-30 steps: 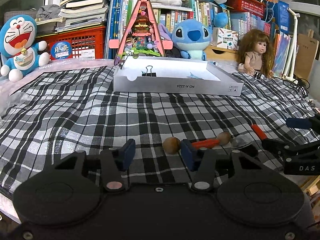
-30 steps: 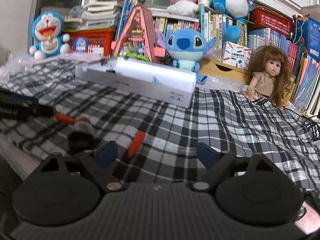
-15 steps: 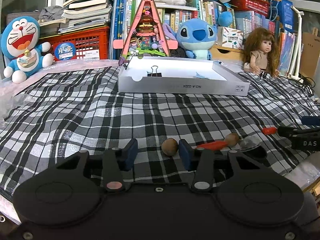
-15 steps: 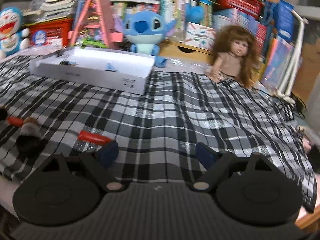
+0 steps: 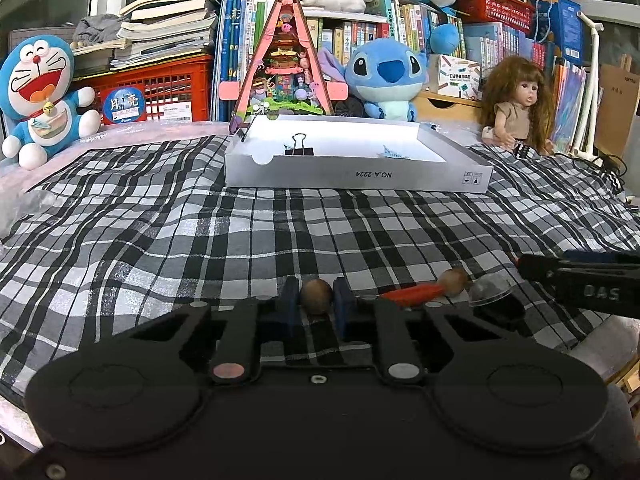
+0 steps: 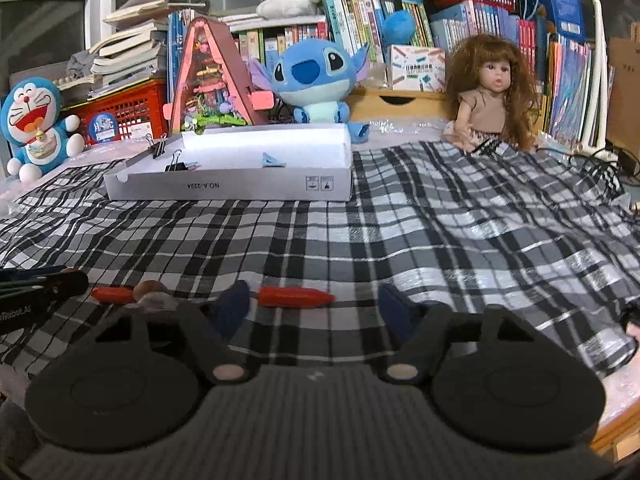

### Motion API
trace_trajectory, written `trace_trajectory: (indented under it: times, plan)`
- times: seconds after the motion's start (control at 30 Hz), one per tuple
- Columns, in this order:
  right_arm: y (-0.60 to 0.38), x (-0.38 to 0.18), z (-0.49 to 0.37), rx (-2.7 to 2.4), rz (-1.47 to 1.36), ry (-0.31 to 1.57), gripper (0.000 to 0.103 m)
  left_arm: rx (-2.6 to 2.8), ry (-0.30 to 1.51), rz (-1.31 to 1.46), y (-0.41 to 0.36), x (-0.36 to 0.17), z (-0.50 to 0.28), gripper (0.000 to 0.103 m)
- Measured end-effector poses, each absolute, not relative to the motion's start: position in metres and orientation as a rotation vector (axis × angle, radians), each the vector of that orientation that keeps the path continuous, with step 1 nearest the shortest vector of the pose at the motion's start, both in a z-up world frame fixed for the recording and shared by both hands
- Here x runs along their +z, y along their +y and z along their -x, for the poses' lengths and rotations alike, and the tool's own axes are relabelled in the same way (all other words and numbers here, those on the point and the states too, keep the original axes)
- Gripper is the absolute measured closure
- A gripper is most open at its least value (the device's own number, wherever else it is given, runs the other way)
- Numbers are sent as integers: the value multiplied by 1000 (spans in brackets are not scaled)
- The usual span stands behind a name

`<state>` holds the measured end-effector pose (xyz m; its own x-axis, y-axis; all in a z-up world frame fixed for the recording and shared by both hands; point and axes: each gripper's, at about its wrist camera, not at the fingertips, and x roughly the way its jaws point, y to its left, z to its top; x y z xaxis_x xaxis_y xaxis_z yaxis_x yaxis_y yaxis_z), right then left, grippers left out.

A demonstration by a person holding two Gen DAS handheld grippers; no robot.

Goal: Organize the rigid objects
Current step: 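Grasp the wooden ball with the left gripper while the right gripper grasps the red stick, then carry the wooden ball and red stick over the white box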

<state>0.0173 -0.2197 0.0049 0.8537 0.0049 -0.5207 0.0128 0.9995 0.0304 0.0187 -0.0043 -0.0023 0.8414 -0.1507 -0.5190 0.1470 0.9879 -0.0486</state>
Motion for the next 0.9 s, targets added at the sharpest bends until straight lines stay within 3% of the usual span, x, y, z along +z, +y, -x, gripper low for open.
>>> trace_trajectory:
  times: [0.17,0.9]
  plan:
    - [-215,1,-22,-26,-60,553,54,-157,550,9,-5,-2,-20,86]
    - [-217,25,-49,27,-96,537,55,-176,541,28,-8,37,-61,86]
